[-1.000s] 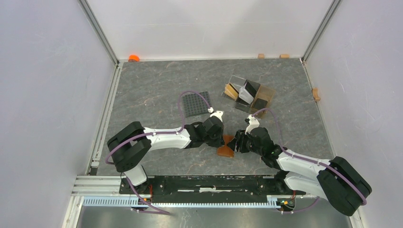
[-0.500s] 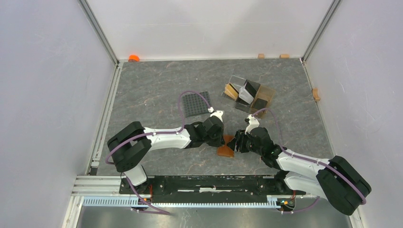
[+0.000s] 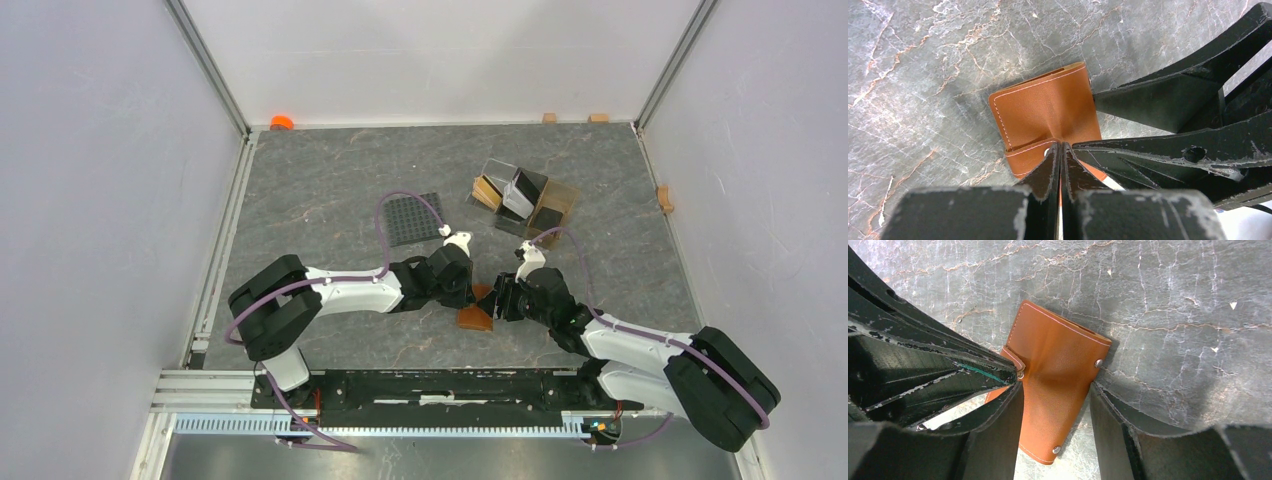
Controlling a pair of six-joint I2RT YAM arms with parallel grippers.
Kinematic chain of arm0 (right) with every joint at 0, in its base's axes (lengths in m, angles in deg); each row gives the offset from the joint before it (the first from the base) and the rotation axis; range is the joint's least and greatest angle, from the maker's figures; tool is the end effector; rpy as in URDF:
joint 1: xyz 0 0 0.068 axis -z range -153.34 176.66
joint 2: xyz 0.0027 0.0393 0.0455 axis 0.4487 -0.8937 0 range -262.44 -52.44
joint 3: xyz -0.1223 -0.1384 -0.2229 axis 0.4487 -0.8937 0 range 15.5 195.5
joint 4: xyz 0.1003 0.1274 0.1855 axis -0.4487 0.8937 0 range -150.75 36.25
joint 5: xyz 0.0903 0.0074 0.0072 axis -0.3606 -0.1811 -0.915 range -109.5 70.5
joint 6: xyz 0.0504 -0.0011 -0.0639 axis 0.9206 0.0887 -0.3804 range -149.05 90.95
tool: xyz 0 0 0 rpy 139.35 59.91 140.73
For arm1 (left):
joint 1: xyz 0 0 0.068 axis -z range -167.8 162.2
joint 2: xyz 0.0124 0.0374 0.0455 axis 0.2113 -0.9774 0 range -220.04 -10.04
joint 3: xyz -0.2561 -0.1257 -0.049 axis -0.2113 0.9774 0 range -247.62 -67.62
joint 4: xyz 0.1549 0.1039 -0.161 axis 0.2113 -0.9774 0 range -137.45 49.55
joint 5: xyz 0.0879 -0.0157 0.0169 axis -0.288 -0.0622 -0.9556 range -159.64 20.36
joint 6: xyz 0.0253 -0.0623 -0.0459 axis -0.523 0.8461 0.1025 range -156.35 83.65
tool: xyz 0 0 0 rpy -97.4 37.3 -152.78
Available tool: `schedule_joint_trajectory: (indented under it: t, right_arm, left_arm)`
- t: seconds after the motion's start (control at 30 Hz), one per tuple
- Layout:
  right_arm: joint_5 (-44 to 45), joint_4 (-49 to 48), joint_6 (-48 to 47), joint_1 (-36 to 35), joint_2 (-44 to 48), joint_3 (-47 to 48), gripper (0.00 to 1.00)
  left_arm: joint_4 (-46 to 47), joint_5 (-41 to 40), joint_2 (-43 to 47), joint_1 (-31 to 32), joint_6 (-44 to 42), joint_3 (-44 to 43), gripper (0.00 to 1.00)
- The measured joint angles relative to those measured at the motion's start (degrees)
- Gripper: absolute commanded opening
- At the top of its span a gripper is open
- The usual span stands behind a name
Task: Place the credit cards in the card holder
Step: Close the card holder at the center of the board.
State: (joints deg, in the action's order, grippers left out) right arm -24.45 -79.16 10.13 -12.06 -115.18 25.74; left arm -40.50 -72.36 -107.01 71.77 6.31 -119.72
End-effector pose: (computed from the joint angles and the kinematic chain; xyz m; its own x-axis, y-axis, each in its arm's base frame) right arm 0.1504 0.1284 0.1376 -0.7679 0.1911 -0.6114 -0.2501 0.7892 0.5608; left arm 0.1858 -0.3096 0.1716 -0.8351 0.0854 -0.5434 0.3786 0.8059 -0.4552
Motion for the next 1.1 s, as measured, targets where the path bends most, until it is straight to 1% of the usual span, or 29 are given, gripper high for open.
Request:
schedule_joint_trajectory:
  t: [0.3, 0.67, 0.83, 1.1]
  right_arm:
    - [0.0, 0.0, 0.0, 0.0, 0.0, 0.0, 0.56]
    - [0.0, -0.1, 0.0, 0.0, -0.1, 0.0, 0.56]
    - [0.1, -0.1, 0.0, 0.0, -0.1, 0.0, 0.56]
    - [0.5, 0.2, 0.0, 0.0, 0.2, -0.1, 0.56]
  left_arm:
    - [-0.2, -0.1, 0.0, 0.0, 0.4, 0.1, 0.02]
    - [2.8, 0.1, 0.1, 0.0, 1.9, 1.9, 0.02]
    - [5.5, 0.7, 0.3, 0.0, 2.9, 4.7, 0.02]
    - [12.7, 1.5, 1.4, 0.0, 3.4, 9.3, 0.02]
